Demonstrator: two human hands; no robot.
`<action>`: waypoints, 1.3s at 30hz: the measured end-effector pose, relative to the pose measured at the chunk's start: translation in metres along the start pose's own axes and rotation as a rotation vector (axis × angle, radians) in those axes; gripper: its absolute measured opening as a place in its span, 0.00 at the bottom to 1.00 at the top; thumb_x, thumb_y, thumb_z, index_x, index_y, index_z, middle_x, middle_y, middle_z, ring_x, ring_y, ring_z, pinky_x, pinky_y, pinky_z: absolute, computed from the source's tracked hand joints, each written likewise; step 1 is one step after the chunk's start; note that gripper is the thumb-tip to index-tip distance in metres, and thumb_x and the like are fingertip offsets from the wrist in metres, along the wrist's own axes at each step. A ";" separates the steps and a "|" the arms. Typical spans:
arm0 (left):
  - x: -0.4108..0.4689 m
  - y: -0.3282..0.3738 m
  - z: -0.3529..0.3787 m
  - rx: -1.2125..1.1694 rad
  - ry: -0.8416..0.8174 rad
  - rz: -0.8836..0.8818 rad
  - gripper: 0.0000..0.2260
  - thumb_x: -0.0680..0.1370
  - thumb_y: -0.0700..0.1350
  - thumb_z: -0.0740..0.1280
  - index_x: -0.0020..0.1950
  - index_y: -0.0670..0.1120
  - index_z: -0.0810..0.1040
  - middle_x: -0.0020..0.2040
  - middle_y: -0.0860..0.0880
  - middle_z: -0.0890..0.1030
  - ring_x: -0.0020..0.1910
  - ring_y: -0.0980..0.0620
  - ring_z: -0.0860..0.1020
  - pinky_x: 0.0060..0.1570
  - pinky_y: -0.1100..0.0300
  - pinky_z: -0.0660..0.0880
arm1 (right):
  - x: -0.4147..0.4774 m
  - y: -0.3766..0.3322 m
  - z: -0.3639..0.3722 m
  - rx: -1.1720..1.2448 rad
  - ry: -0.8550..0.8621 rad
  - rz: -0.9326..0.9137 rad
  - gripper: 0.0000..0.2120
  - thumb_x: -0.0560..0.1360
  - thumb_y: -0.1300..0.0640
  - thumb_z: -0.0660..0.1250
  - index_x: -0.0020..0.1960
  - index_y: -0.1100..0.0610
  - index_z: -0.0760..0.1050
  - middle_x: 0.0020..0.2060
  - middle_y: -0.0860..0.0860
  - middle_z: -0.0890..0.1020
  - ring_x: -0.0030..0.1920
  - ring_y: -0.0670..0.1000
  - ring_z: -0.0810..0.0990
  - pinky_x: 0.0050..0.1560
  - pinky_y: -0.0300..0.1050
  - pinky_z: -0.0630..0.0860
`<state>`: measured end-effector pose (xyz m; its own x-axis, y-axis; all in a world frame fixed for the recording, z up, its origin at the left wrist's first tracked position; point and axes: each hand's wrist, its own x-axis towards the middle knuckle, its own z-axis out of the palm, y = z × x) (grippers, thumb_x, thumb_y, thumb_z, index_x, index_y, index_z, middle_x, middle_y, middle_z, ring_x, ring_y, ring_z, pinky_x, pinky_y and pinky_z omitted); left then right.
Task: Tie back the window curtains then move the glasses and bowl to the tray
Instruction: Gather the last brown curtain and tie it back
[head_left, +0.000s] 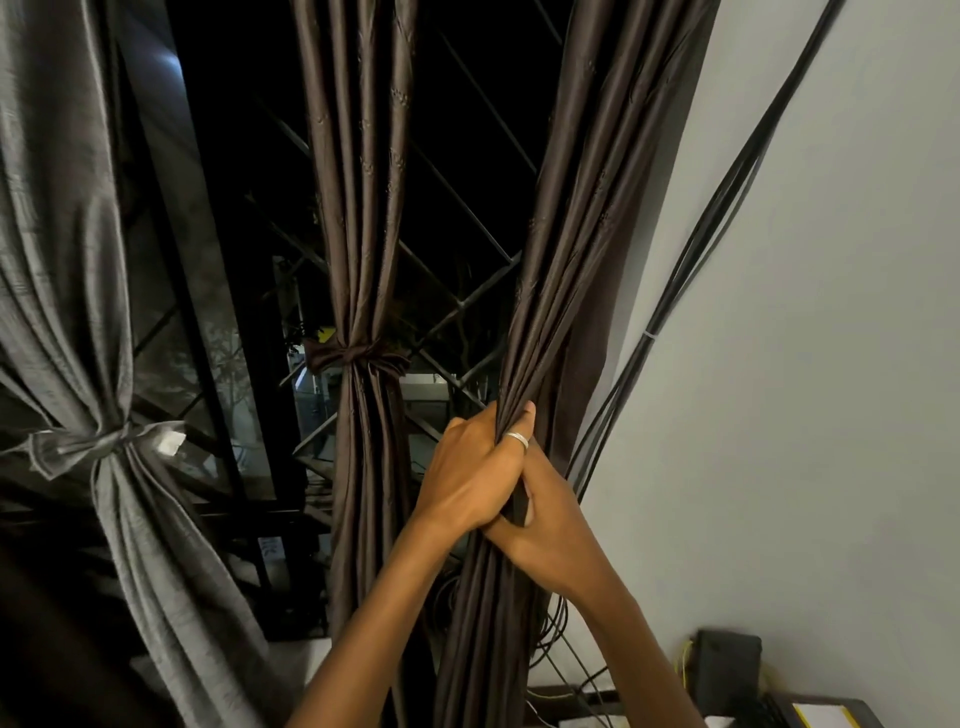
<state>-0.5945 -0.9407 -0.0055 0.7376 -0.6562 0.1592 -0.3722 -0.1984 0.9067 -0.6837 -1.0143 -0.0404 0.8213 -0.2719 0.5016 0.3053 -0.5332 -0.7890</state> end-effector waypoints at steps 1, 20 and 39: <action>0.001 -0.001 -0.001 -0.005 -0.001 -0.001 0.16 0.75 0.71 0.52 0.51 0.71 0.76 0.49 0.61 0.78 0.60 0.55 0.75 0.56 0.56 0.73 | 0.001 0.000 -0.002 0.015 -0.030 0.009 0.38 0.72 0.61 0.73 0.79 0.54 0.61 0.74 0.46 0.71 0.75 0.46 0.69 0.73 0.41 0.68; -0.004 -0.005 -0.019 -0.059 0.003 -0.040 0.27 0.82 0.66 0.52 0.73 0.53 0.73 0.50 0.66 0.76 0.58 0.59 0.76 0.53 0.68 0.68 | 0.101 0.047 -0.099 0.164 0.300 0.381 0.12 0.80 0.61 0.65 0.45 0.52 0.85 0.42 0.52 0.87 0.41 0.48 0.85 0.40 0.41 0.81; -0.005 -0.009 -0.028 0.015 0.010 -0.007 0.22 0.80 0.70 0.50 0.60 0.63 0.78 0.55 0.62 0.80 0.54 0.60 0.78 0.51 0.61 0.72 | 0.088 0.022 -0.077 0.101 0.003 0.667 0.21 0.81 0.69 0.62 0.31 0.60 0.80 0.28 0.55 0.78 0.30 0.51 0.75 0.25 0.38 0.76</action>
<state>-0.5789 -0.9148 -0.0037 0.7459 -0.6474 0.1565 -0.3751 -0.2142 0.9019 -0.6415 -1.1119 0.0135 0.8481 -0.5195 -0.1036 -0.2231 -0.1728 -0.9594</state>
